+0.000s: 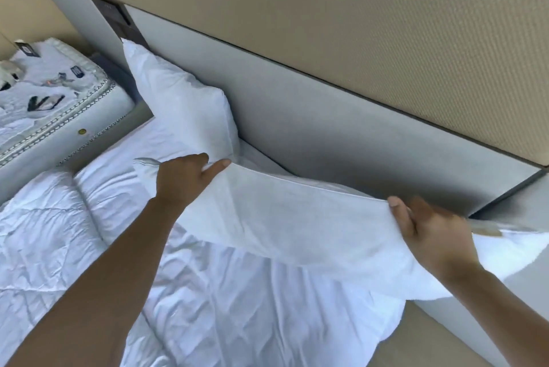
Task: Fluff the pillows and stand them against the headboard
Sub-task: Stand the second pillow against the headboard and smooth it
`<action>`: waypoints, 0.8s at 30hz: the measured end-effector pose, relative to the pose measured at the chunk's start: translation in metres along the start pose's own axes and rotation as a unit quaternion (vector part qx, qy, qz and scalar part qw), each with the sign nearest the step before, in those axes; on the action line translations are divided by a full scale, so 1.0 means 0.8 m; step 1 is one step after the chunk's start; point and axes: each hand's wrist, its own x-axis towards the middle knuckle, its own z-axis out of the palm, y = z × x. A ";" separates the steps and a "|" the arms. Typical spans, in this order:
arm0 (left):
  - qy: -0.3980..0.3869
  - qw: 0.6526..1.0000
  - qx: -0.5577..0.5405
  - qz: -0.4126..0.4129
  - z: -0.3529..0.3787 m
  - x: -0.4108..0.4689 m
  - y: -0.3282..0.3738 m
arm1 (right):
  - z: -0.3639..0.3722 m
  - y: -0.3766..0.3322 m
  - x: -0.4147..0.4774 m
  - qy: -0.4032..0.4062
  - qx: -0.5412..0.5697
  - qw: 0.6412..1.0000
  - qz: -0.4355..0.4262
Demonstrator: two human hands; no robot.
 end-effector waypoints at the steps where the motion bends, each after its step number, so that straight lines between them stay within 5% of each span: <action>1: 0.003 1.000 -0.008 0.015 0.015 0.016 0.004 | 0.003 0.001 -0.001 -0.002 0.003 1.000 0.016; 6: -0.006 0.997 -0.061 0.056 0.094 0.101 0.028 | 0.011 -0.005 0.001 -0.006 -0.002 0.995 0.101; 11: 0.086 0.987 -0.058 0.125 0.176 0.188 0.048 | 0.034 -0.004 0.036 0.015 -0.017 0.986 0.166; 17: 0.104 0.984 -0.010 0.142 0.252 0.188 0.061 | 0.104 0.053 0.017 -0.098 -0.129 0.985 0.053; 21: 0.091 0.971 0.026 0.218 0.278 0.175 0.049 | 0.110 0.040 0.017 -0.041 -0.103 0.991 0.078; 24: 0.130 0.981 0.021 0.143 0.269 0.182 0.065 | 0.099 0.031 0.020 -0.026 -0.100 0.990 0.098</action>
